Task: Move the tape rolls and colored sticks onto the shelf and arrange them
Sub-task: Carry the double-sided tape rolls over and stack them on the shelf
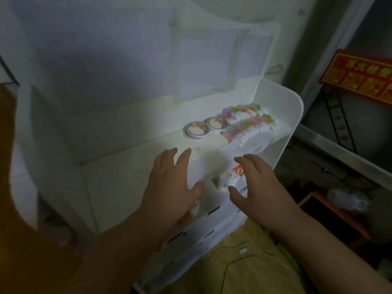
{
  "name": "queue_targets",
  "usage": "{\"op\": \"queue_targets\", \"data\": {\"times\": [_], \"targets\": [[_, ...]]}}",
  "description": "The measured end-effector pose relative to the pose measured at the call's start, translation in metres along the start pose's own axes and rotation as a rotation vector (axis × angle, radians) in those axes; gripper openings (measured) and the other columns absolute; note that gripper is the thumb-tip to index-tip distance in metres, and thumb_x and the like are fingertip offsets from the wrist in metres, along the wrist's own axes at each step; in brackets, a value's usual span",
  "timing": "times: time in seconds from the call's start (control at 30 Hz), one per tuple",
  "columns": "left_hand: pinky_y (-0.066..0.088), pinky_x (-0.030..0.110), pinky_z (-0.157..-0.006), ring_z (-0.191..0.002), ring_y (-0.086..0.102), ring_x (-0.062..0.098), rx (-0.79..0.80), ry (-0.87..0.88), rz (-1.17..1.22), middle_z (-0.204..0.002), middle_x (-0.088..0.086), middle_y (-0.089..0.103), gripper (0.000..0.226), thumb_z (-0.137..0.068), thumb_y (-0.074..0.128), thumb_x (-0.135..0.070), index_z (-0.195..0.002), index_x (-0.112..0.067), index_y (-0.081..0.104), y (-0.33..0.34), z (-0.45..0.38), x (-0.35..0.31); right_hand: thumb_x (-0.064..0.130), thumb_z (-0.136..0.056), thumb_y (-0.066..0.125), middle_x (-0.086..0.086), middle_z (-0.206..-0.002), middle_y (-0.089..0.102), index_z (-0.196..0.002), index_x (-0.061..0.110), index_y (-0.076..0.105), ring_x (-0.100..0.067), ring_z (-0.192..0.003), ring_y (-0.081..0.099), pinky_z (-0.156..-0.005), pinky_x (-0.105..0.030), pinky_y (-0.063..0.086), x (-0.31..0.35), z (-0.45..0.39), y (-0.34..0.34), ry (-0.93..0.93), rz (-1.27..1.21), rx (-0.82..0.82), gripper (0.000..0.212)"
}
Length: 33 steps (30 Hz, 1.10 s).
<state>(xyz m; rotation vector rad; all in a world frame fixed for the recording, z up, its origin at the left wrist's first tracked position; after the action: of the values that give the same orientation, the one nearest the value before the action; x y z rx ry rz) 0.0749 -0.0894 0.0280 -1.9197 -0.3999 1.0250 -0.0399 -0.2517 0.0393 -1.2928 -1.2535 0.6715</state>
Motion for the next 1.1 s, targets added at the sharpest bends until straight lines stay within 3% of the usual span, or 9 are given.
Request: {"op": "queue_targets", "data": {"times": [0.3, 0.5, 0.73, 0.83, 0.93, 1.1], "targets": [[0.021, 0.038, -0.116, -0.145, 0.012, 0.022, 0.048, -0.058, -0.044, -0.158, 0.003, 0.021, 0.083, -0.085, 0.060, -0.059, -0.153, -0.028, 0.025, 0.044, -0.070, -0.004, 0.048, -0.093, 0.058, 0.004, -0.157, 0.026, -0.152, 0.030, 0.025, -0.018, -0.144, 0.027, -0.117, -0.035, 0.032, -0.052, -0.062, 0.020, 0.020, -0.062, 0.073, 0.071], [0.027, 0.040, -0.114, -0.142, 0.021, 0.029, 0.007, -0.176, -0.227, -0.154, 0.010, 0.027, 0.091, -0.080, 0.057, -0.069, -0.153, -0.026, 0.024, 0.063, -0.122, -0.003, 0.049, -0.091, 0.058, 0.004, -0.152, 0.032, -0.151, 0.027, 0.029, -0.018, -0.140, 0.030, -0.114, -0.038, 0.035, -0.093, -0.119, 0.024, -0.064, -0.133, 0.093, 0.070], [0.031, 0.042, -0.113, -0.142, 0.024, 0.030, 0.036, -0.313, -0.330, -0.154, 0.008, 0.029, 0.095, -0.073, 0.055, -0.080, -0.148, -0.027, 0.029, 0.096, -0.191, 0.009, 0.043, -0.087, 0.060, -0.005, -0.147, 0.040, -0.146, 0.019, 0.041, -0.026, -0.138, 0.033, -0.109, -0.030, 0.026, -0.124, -0.174, 0.030, -0.222, -0.167, 0.070, 0.067], [0.036, 0.043, -0.109, -0.137, 0.033, 0.031, 0.072, -0.389, -0.369, -0.151, 0.008, 0.035, 0.101, -0.067, 0.046, -0.089, -0.147, -0.030, 0.029, 0.111, -0.212, 0.021, 0.043, -0.083, 0.060, -0.008, -0.141, 0.045, -0.141, 0.014, 0.048, -0.027, -0.132, 0.040, -0.106, -0.031, 0.029, -0.136, -0.187, 0.033, -0.260, -0.191, 0.065, 0.066], [0.040, 0.042, -0.107, -0.131, 0.041, 0.030, 0.078, -0.420, -0.404, -0.146, 0.007, 0.043, 0.102, -0.065, 0.040, -0.092, -0.146, -0.032, 0.030, 0.121, -0.226, 0.026, 0.047, -0.084, 0.056, -0.007, -0.146, 0.041, -0.145, 0.016, 0.045, -0.022, -0.137, 0.032, -0.107, -0.029, 0.026, -0.146, -0.196, 0.035, -0.303, -0.172, 0.078, 0.068], [0.046, 0.040, -0.095, -0.118, 0.051, 0.030, -0.005, -0.411, -0.479, -0.131, 0.006, 0.056, 0.089, -0.071, 0.043, -0.088, -0.140, -0.032, 0.039, 0.121, -0.237, 0.028, 0.046, -0.084, 0.054, -0.006, -0.140, 0.044, -0.141, 0.015, 0.047, -0.022, -0.131, 0.037, -0.106, -0.029, 0.028, -0.157, -0.210, 0.030, -0.332, -0.204, 0.072, 0.065]]}}
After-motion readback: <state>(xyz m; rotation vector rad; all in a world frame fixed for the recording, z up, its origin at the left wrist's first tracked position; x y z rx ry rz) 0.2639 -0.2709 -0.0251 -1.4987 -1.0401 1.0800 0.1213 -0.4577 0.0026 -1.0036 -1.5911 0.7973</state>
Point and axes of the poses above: each hand's wrist, its own z-axis away from the middle knuckle, its own y-axis out of the palm, x = y × z, the point moved 8 cm from there along -z, towards the middle knuckle
